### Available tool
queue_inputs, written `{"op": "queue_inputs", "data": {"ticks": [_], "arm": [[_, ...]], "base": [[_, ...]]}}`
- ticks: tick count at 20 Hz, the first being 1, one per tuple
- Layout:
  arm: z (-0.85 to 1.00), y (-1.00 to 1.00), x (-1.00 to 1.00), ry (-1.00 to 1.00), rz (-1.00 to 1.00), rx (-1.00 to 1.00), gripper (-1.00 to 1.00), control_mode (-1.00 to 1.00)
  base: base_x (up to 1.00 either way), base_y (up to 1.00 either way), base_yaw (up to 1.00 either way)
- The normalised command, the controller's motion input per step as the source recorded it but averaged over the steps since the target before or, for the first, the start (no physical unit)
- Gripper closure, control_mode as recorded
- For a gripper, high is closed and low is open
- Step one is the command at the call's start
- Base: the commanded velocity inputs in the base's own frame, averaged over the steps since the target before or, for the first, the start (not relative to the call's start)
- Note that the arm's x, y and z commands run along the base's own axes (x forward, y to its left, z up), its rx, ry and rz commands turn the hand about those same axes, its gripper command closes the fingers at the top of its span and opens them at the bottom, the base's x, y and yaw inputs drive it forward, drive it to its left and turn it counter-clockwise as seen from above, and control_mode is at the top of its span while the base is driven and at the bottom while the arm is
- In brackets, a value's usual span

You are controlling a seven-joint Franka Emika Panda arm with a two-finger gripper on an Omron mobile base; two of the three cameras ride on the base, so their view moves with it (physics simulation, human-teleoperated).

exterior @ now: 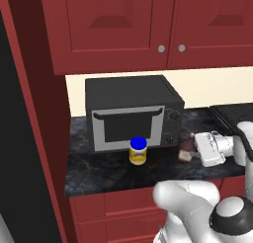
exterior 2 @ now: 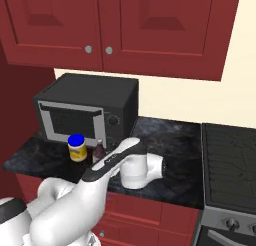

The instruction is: Place the ketchup and mayonnaise from the counter to the top shelf of the fridge. If the existing items in the fridge are on the top shelf, move them to other shelves.

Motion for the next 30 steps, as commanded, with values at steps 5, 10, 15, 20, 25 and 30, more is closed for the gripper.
{"op": "queue_inputs", "data": {"ticks": [5, 10, 15, 20, 25, 30], "arm": [[1.0, -0.01, -1.0, 0.0, -0.17, 0.0, 1.0, -1.0], [1.0, 0.26, -1.0, 0.0, -0.1, 0.0, 1.0, -1.0], [1.0, 0.72, -0.99, 0.06, -0.03, 0.0, 1.0, -1.0], [0.5, 0.91, -0.33, 0.16, 0.01, 0.01, 1.0, -1.0], [0.0, 0.0, 0.0, 0.0, 0.0, 0.0, 1.0, 1.0], [0.0, 0.0, 0.0, 0.0, 0.0, 0.0, 1.0, 1.0]], "base": [[0.0, 0.0, 0.0], [0.0, 0.0, 0.0], [0.0, 0.0, 0.0], [0.0, 0.0, 0.0], [-0.88, 0.43, 0.09], [-1.0, 0.28, 0.09]]}}
